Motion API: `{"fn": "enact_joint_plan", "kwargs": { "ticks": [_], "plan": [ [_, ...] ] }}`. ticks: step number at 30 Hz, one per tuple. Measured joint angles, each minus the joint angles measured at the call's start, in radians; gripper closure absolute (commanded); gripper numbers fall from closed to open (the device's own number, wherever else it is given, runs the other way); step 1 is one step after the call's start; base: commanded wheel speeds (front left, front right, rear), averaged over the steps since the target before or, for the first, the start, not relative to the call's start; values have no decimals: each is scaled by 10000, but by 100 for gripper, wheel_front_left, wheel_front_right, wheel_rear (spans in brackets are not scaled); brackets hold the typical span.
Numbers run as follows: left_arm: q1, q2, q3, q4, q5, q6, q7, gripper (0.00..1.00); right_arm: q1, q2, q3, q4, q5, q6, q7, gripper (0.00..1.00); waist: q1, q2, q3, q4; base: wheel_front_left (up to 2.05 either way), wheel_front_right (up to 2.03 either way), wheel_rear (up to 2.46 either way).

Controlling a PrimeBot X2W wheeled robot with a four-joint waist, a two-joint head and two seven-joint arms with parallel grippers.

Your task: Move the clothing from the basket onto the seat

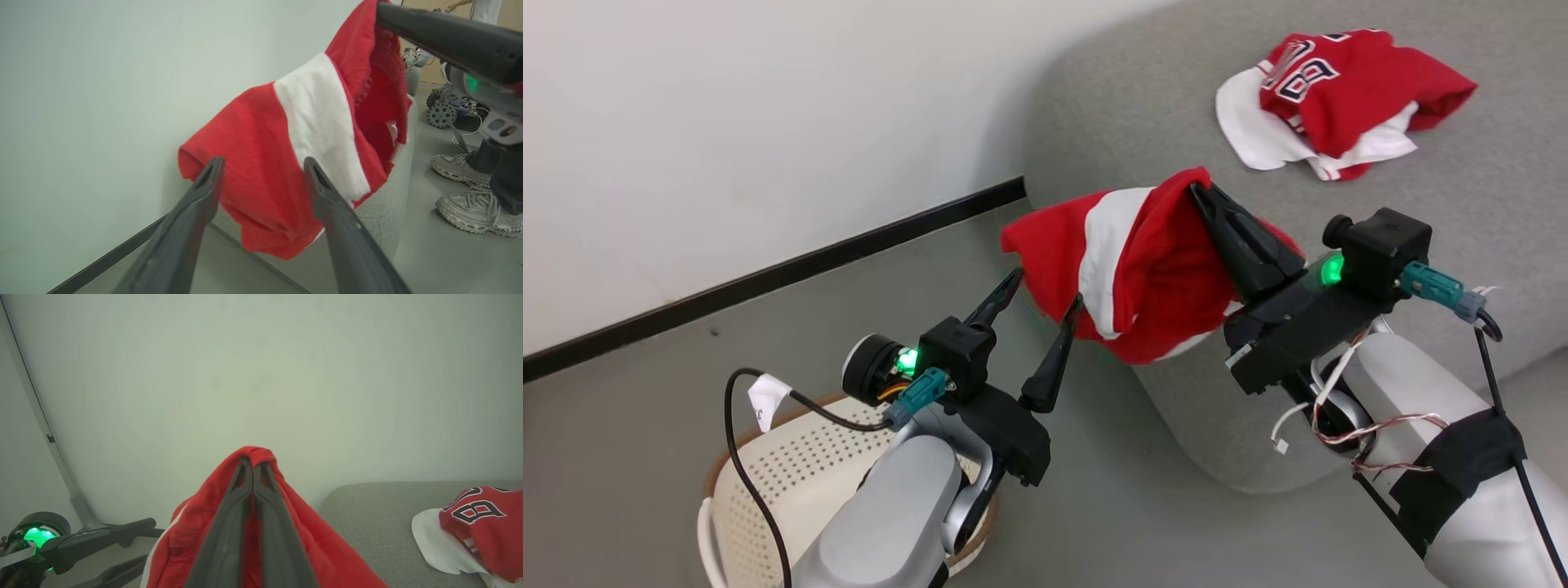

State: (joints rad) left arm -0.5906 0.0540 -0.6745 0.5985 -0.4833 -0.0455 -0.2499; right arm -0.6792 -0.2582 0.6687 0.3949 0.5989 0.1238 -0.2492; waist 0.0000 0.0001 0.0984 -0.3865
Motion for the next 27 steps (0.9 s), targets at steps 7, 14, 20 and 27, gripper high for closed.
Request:
{"fn": "enact_joint_plan", "kwargs": {
  "ticks": [7, 14, 20, 27],
  "plan": [
    [-1, -13, -27, 98, 19, -77, 0, 0, 78, -77, -374, -272, -17, 0, 0, 100, 0, 0, 71, -740, 0, 0, 0],
    [-8, -81, -249, 196, 134, -86, 0, 0, 110, -836, -1453, -598, -190, -19, 0, 100, 0, 0, 367, -1031, 0, 0, 0],
    [-25, -71, -378, 322, 232, -86, 0, 0, -590, -1567, -2431, -688, -397, -107, -2, 100, 0, 0, 754, -1043, 0, 0, 0],
    [-268, -69, -525, 364, 449, -82, 0, 0, -1281, -2284, -3603, -422, -353, -186, -44, 100, 0, 0, 1298, -897, 0, 0, 0]
  ]
}}
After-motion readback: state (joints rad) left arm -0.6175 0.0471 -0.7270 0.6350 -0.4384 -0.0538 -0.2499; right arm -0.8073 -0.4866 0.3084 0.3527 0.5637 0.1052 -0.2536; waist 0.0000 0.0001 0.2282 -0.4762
